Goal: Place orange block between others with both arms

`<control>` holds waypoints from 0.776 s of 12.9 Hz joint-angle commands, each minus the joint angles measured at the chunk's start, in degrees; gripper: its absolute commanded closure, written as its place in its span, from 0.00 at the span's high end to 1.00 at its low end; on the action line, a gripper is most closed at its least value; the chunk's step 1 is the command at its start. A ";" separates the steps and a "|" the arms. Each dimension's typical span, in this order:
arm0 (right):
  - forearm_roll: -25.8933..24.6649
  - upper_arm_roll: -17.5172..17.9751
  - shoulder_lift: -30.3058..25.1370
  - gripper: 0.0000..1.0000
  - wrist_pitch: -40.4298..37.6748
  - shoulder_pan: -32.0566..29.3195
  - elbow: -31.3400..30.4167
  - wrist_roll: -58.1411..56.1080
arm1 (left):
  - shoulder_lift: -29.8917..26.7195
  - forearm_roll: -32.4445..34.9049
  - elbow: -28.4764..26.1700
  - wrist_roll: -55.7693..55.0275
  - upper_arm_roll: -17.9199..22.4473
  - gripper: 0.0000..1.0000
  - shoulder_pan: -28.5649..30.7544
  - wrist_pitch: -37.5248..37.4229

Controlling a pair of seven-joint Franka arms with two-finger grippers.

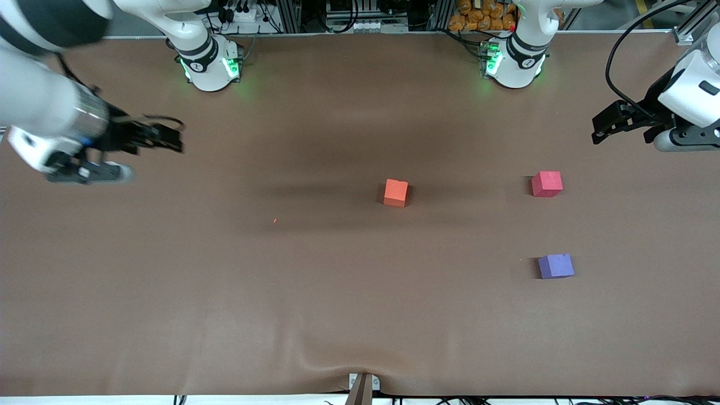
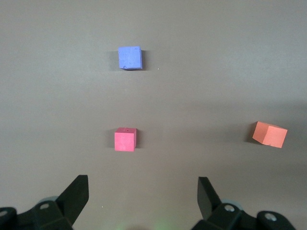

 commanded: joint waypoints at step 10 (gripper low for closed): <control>-7.00 -9.21 -5.32 1.00 -2.97 -2.56 0.22 -14.23 | 0.50 -0.72 0.69 0.22 -0.48 1.00 -0.05 0.24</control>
